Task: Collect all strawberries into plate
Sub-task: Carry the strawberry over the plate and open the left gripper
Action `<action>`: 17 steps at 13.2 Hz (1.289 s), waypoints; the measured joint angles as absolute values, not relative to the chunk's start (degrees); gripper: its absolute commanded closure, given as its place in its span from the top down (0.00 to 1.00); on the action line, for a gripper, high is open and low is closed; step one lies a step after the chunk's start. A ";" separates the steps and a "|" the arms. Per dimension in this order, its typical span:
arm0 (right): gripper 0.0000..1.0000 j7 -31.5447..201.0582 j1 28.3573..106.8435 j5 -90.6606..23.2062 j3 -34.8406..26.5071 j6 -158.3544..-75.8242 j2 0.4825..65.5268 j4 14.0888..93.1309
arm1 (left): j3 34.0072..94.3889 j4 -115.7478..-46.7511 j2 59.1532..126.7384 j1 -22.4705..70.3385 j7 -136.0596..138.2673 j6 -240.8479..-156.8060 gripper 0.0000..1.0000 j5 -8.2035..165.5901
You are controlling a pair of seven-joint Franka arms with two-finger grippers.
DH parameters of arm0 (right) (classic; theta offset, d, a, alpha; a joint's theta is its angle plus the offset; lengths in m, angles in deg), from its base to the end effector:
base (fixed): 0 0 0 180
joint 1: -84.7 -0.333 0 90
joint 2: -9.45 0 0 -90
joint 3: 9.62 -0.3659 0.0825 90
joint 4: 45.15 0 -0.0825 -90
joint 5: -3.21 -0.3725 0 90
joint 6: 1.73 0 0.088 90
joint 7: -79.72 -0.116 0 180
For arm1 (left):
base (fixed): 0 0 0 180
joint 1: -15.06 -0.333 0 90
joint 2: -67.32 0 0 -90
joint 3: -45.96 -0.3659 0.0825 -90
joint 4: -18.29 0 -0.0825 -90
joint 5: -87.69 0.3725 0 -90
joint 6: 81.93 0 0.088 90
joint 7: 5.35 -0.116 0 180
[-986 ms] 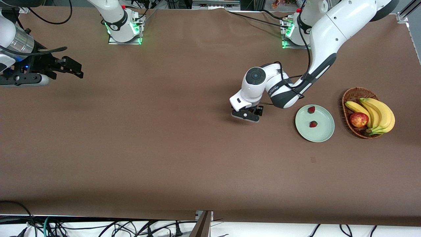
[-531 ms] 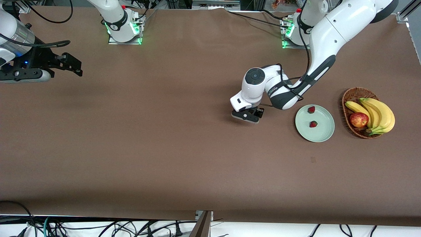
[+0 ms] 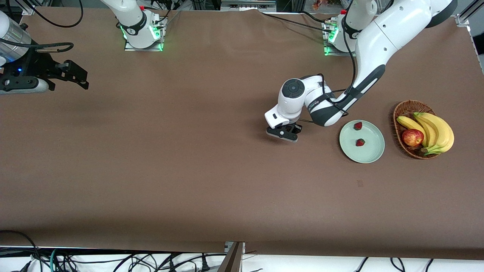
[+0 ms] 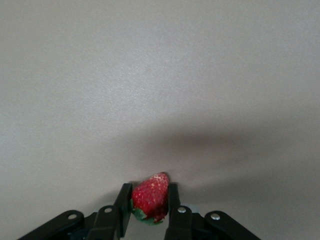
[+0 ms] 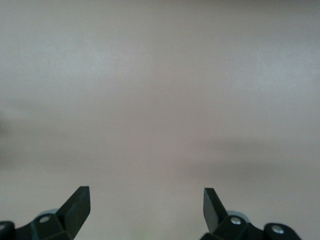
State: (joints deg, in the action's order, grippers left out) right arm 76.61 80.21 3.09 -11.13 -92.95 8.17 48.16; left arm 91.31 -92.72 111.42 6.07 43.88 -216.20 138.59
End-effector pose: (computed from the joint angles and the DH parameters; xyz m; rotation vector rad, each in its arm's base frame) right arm 0.5329 0.0564 0.6527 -3.1401 -0.0791 0.0223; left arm 0.5343 -0.3280 0.2124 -3.0454 0.4685 -0.0735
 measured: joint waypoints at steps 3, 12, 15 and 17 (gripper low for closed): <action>1.00 76.57 80.24 3.09 -11.12 -93.03 9.19 47.13 | 92.68 -92.41 110.37 2.44 40.33 -216.07 0.09 138.61; 1.00 76.57 80.24 3.09 -11.34 -93.60 10.04 46.31 | 108.28 -92.34 109.40 -28.75 -6.87 -202.43 0.18 129.98; 1.00 76.57 80.44 3.09 -11.21 -93.60 10.34 46.31 | 108.28 -92.82 109.73 -34.27 -18.20 -202.33 1.00 127.66; 1.00 76.81 80.74 3.09 -11.08 -93.62 10.86 46.30 | 108.29 -92.99 110.17 -35.07 -20.14 -202.33 1.00 127.61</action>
State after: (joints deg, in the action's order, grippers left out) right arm 76.81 80.74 3.09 -11.08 -93.62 10.86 46.30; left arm 108.29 -92.99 110.17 -35.07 -20.14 -202.33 127.61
